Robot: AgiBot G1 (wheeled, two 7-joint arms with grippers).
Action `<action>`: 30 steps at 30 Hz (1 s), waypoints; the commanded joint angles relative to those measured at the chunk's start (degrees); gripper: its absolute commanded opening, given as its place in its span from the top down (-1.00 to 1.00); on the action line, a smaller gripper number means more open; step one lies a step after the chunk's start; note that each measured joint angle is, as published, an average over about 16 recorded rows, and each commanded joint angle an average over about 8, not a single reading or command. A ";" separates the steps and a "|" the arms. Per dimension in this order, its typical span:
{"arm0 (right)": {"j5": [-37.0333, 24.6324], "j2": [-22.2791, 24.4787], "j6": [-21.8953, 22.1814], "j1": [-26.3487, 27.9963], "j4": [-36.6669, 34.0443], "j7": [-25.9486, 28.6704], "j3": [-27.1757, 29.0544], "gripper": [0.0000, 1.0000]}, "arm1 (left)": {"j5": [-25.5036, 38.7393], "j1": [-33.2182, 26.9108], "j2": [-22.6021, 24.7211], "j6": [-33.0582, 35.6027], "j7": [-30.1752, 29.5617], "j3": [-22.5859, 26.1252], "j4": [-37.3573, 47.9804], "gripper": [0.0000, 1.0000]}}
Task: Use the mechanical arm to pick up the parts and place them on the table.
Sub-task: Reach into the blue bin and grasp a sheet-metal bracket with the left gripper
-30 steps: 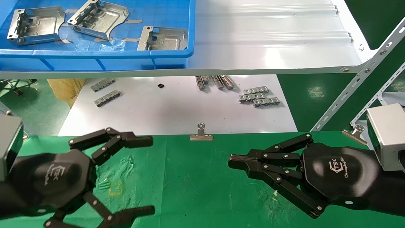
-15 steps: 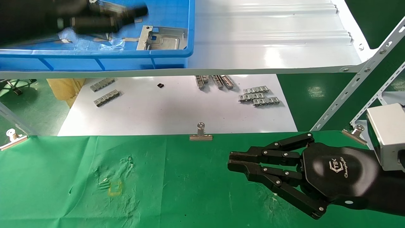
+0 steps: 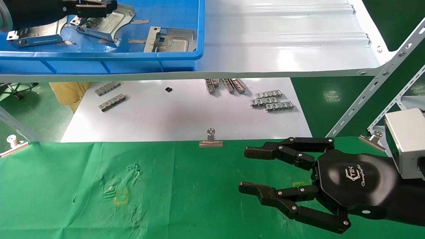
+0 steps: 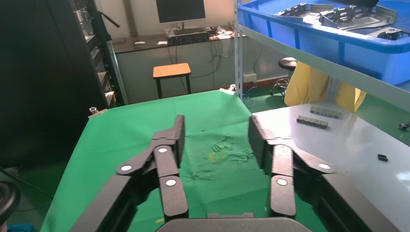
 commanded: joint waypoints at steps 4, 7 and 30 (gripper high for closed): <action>0.00 0.00 0.00 0.00 0.00 0.00 0.00 -1.00 | 1.62 -1.62 0.84 -1.98 0.48 0.98 4.22 1.00; 0.00 0.00 0.00 0.00 0.00 0.00 0.00 -1.00 | 1.62 -2.00 0.90 -2.06 0.54 0.98 5.29 1.00; 0.00 0.00 0.00 0.00 0.00 0.00 0.00 -1.00 | 1.24 -2.22 0.71 -2.99 -0.18 0.70 7.81 1.00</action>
